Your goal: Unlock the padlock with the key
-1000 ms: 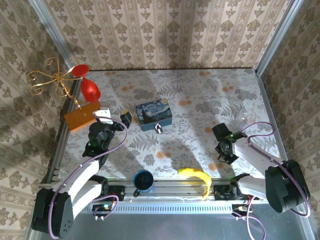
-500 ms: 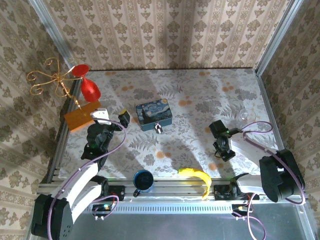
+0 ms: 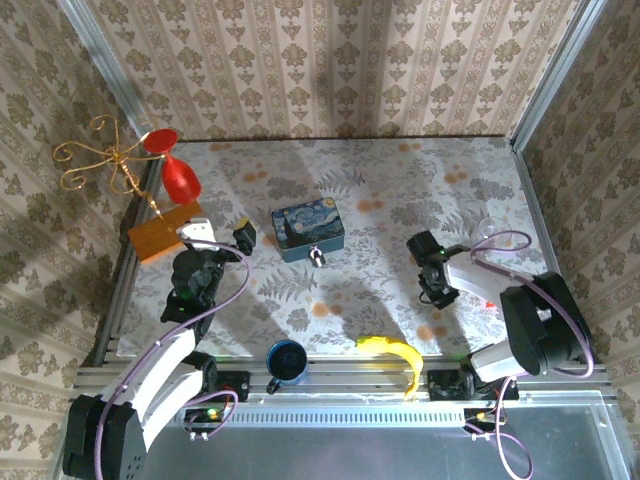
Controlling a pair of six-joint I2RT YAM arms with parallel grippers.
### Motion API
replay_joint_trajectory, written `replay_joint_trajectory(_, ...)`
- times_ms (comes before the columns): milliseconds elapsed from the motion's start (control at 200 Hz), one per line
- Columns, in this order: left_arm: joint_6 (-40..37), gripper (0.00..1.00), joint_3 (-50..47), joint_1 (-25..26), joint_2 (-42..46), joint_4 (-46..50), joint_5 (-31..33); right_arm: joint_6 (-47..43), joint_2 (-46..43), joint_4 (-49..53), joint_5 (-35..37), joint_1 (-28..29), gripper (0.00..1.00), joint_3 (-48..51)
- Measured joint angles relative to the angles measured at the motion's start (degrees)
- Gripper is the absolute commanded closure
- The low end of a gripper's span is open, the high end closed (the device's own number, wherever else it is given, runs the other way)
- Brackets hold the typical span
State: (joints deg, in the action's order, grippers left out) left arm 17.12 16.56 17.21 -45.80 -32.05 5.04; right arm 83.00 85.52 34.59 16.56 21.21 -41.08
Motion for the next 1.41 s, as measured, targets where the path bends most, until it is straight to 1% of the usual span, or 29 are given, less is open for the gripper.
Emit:
replay_joint_trajectory(125,0.0,0.0,0.0,-0.1,0.3,0.0,0.4,-3.8,8.5,-0.2,-0.8,4.5,0.65,-9.7)
replay_joint_trajectory(255,0.0,0.0,0.0,-0.1,0.3,0.0,0.7,-10.2,16.0,-0.5,-4.0,8.7,0.66,-19.7)
replay_joint_trajectory(335,0.0,0.0,0.0,-0.1,0.3,0.0,0.8,-14.4,18.6,0.4,-5.4,10.1,0.66,-23.7)
replay_joint_trajectory(425,0.0,0.0,0.0,-0.1,0.3,0.0,0.9,-18.7,18.9,3.1,-5.9,10.6,0.64,-26.0)
replay_joint_trajectory(530,0.0,0.0,0.0,-0.1,0.3,0.0,0.9,-22.8,17.9,6.6,-5.5,10.5,0.62,-26.9)
replay_joint_trajectory(665,0.0,0.0,0.0,-0.1,0.2,0.0,0.8,-25.5,13.7,10.6,-4.6,10.5,0.56,-27.0)
replay_joint_trajectory(705,0.0,0.0,0.0,-0.1,0.1,0.0,0.8,-25.8,12.1,11.1,-4.6,10.5,0.51,-26.9)
replay_joint_trajectory(805,0.0,0.0,0.0,-0.1,0.1,0.0,0.8,-25.1,9.5,9.7,-5.0,10.5,0.45,-25.7)
replay_joint_trajectory(855,0.0,0.0,0.0,-0.1,0.0,0.0,0.8,-24.0,9.2,8.1,-5.5,10.6,0.42,-24.5)
replay_joint_trajectory(895,0.1,0.0,0.0,-0.1,-0.2,-0.1,0.7,-23.6,9.5,7.0,-5.9,10.8,0.41,-23.6)
replay_joint_trajectory(975,0.1,0.0,0.0,-0.1,-0.6,0.0,0.5,-22.7,11.8,5.8,-6.1,11.3,0.41,-23.5)
replay_joint_trajectory(1125,0.1,0.0,0.0,-0.1,-0.9,0.0,0.1,-21.9,18.9,5.0,-6.1,12.9,0.42,-26.5)
replay_joint_trajectory(1256,0.1,0.0,0.0,-0.1,-0.9,0.0,-0.1,-21.0,21.4,4.2,-6.3,13.7,0.43,-27.0)
replay_joint_trajectory(1321,0.3,0.0,0.0,-0.1,-0.9,0.0,-0.1,-20.5,21.5,4.1,-6.4,13.9,0.48,-27.0)
replay_joint_trajectory(1406,0.5,0.0,0.0,-0.1,-0.9,-0.1,-0.1,-19.7,21.5,3.3,-6.4,13.9,0.51,-26.6)
